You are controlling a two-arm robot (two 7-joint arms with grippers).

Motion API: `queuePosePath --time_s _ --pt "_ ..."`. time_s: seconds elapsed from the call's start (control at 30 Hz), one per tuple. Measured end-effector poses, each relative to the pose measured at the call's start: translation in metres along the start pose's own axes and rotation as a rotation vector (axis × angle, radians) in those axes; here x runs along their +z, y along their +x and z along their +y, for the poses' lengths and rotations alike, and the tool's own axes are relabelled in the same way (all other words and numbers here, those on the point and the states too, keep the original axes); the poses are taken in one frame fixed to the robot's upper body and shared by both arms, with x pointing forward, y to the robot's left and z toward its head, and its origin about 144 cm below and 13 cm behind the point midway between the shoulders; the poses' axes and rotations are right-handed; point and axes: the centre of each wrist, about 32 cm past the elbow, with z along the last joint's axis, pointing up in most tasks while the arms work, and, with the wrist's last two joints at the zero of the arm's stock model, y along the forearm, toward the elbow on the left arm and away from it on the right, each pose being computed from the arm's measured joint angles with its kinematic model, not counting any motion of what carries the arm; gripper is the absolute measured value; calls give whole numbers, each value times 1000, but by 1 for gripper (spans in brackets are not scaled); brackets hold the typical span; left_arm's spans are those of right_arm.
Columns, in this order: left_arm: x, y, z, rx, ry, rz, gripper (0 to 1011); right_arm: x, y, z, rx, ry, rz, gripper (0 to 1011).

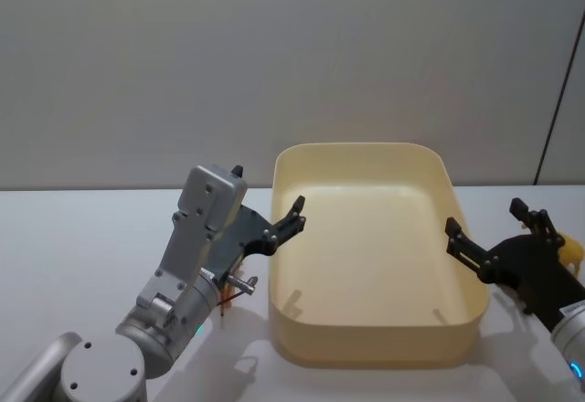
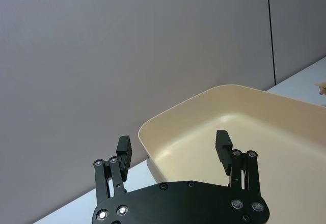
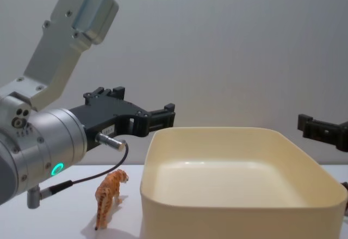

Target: Pick up the toy alternately with two hands and place it into the central storage box.

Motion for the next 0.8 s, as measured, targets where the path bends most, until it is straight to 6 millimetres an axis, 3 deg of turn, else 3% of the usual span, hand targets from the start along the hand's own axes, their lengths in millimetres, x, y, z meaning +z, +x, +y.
queuePosePath --time_s 0.8 --pt "0 0 0 0 0 0 1001 1 2 -4 -13 -7 -7 1001"
